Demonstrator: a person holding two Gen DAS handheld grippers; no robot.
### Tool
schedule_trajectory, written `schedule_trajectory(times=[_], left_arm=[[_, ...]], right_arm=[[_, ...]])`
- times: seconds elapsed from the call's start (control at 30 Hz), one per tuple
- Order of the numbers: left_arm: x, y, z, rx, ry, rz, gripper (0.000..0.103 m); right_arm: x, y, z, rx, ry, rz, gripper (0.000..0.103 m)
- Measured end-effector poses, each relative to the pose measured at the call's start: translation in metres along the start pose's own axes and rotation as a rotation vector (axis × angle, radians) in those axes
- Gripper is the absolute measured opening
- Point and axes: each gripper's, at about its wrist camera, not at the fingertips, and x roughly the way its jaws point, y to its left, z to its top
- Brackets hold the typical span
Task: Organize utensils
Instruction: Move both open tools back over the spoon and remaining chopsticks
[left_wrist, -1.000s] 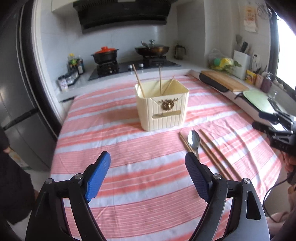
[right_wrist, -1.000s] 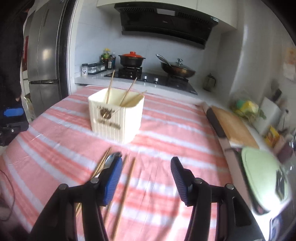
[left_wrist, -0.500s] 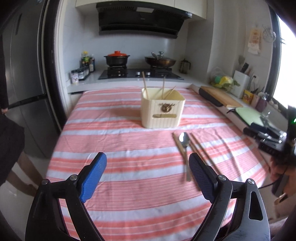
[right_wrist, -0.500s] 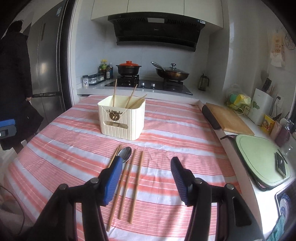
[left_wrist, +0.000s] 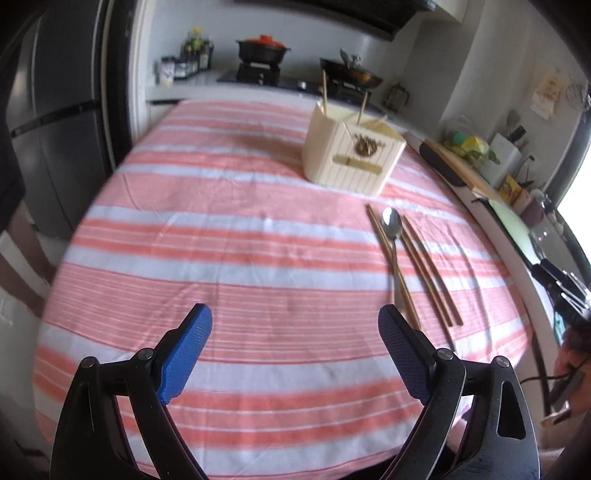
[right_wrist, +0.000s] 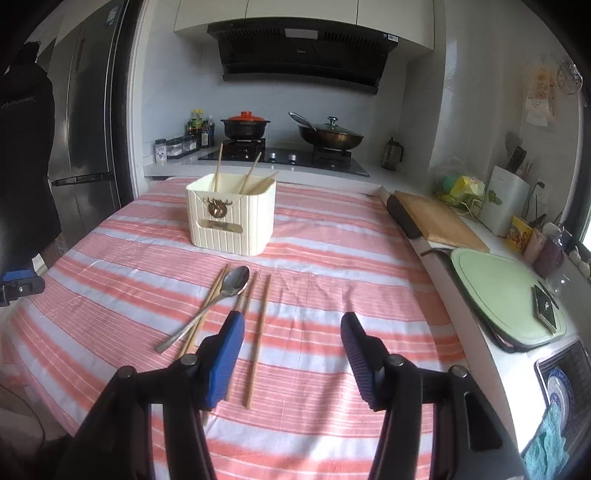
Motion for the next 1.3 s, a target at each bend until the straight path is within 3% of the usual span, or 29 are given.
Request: schedule_trajectory(times=[0.17, 0.37, 0.63, 0.87, 1.3], left_arm=[[0.019, -0.022, 0.008, 0.040, 0.017, 0.011, 0.092], [0.017, -0.044, 0.020, 0.094, -0.047, 0.080, 0.092], [0.017, -0.024, 0.014, 0.058, -0.040, 0.141, 0.092], [0.013, -0.010, 0.011, 0.022, -0.048, 0.141, 0.092], [-0.003, 0.006, 0.005, -0.027, -0.081, 0.142, 0.092]], right_arm=[[0.014, -0.010, -0.015, 0.035, 0.038, 0.000, 0.055], [0.037, -0.011, -0.018, 0.049, 0.065, 0.044, 0.055], [0.040, -0.008, -0.014, 0.034, 0.040, 0.056, 0.055], [0.044, -0.007, -0.019, 0.054, 0.068, 0.067, 0.055], [0.037, 0.020, -0.008, 0.001, 0.041, 0.113, 0.055]])
